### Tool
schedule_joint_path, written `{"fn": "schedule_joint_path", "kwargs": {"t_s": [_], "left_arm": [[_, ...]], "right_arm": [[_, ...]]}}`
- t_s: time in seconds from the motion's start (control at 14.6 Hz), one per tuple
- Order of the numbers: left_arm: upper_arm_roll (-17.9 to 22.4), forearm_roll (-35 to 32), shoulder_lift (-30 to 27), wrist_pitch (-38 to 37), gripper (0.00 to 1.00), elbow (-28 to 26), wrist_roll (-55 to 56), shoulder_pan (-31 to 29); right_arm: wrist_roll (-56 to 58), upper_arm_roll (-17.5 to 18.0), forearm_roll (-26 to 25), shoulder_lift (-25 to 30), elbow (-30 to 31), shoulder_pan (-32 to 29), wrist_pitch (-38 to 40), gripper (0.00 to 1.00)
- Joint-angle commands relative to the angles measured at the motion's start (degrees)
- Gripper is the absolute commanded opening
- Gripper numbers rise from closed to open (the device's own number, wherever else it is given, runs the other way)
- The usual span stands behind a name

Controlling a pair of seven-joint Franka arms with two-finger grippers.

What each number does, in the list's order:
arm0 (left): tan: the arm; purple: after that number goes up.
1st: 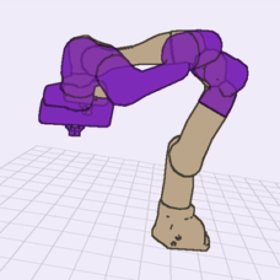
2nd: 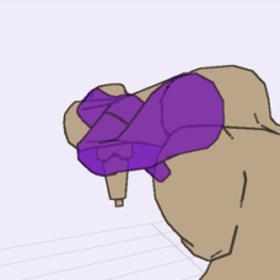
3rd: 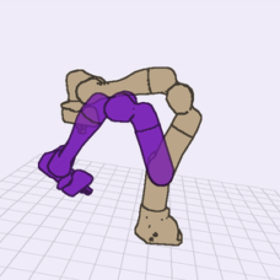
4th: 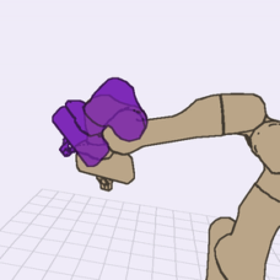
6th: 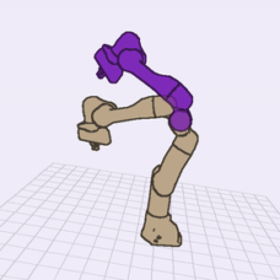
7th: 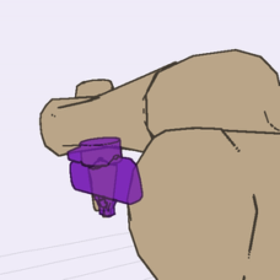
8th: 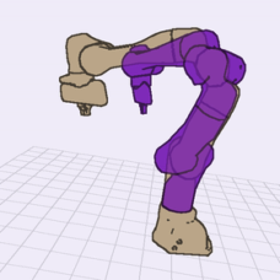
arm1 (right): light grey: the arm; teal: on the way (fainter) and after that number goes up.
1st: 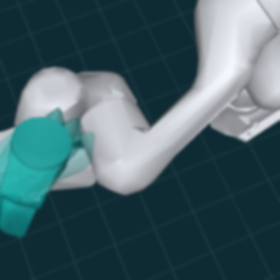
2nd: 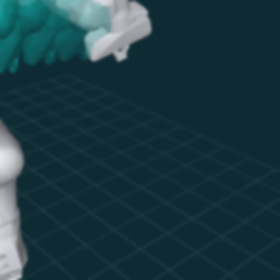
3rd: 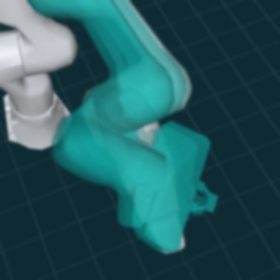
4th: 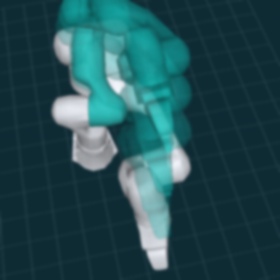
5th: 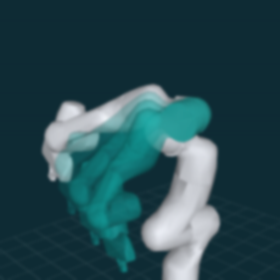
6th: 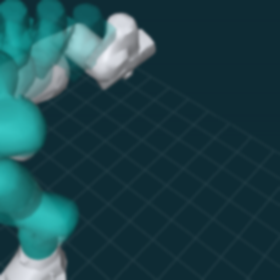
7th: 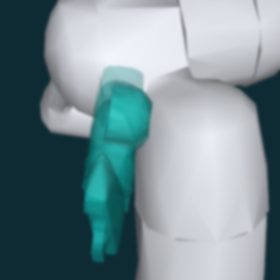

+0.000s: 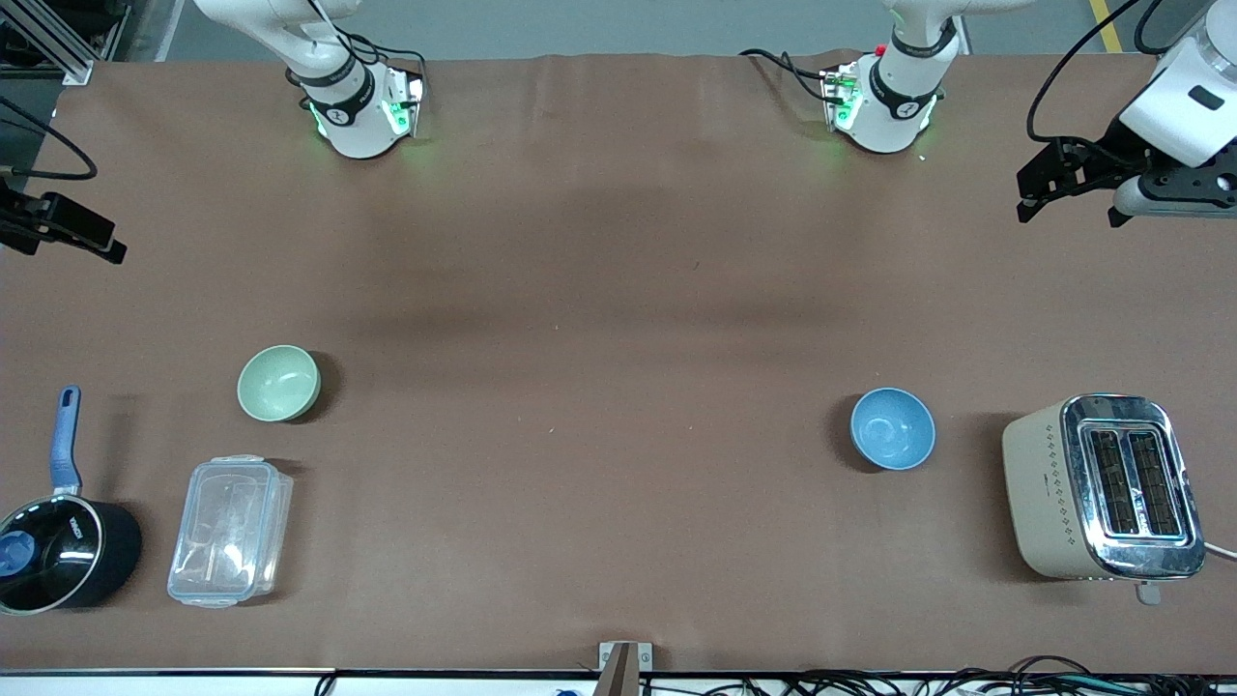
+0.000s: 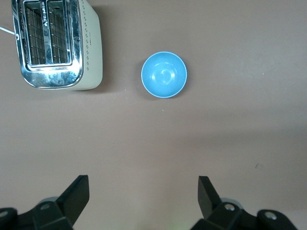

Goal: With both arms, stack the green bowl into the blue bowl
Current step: 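Reach the right gripper to the green bowl while the left gripper reaches the blue bowl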

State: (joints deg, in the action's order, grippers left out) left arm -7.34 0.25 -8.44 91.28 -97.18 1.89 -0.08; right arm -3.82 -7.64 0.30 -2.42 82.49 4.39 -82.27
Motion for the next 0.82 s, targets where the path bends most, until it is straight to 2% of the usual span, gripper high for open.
{"fn": "schedule_joint_path", "kwargs": {"t_s": [0.0,0.27,0.41,0.55,0.68,0.75], "left_arm": [[0.1,-0.8,1.3,-0.8,1.0,2.4,-0.7,0.1],[0.1,-0.8,5.8,-0.7,1.0,4.3,-0.8,0.0],[0.1,-0.8,10.1,1.0,1.0,4.1,-0.9,-0.1],[0.2,-1.6,13.9,5.7,1.0,1.9,-0.9,-0.1],[0.1,-4.5,17.0,14.4,1.0,-2.6,-0.9,-0.7],[0.1,-4.8,18.9,19.0,1.0,-4.7,-0.8,-0.9]], "right_arm": [[0.7,0.2,0.0,1.5,1.8,-0.5,-0.3,1.0],[0.7,0.3,0.1,1.5,1.9,-0.5,-0.3,1.0],[0.7,0.2,0.0,1.4,1.9,-0.6,-0.3,1.0],[0.8,0.2,-0.1,1.4,1.9,-0.6,-0.6,1.0],[1.9,0.1,-0.6,1.2,2.5,-0.8,-0.7,1.0],[3.8,-1.3,-0.6,0.5,3.9,-1.2,-1.2,1.0]]}}
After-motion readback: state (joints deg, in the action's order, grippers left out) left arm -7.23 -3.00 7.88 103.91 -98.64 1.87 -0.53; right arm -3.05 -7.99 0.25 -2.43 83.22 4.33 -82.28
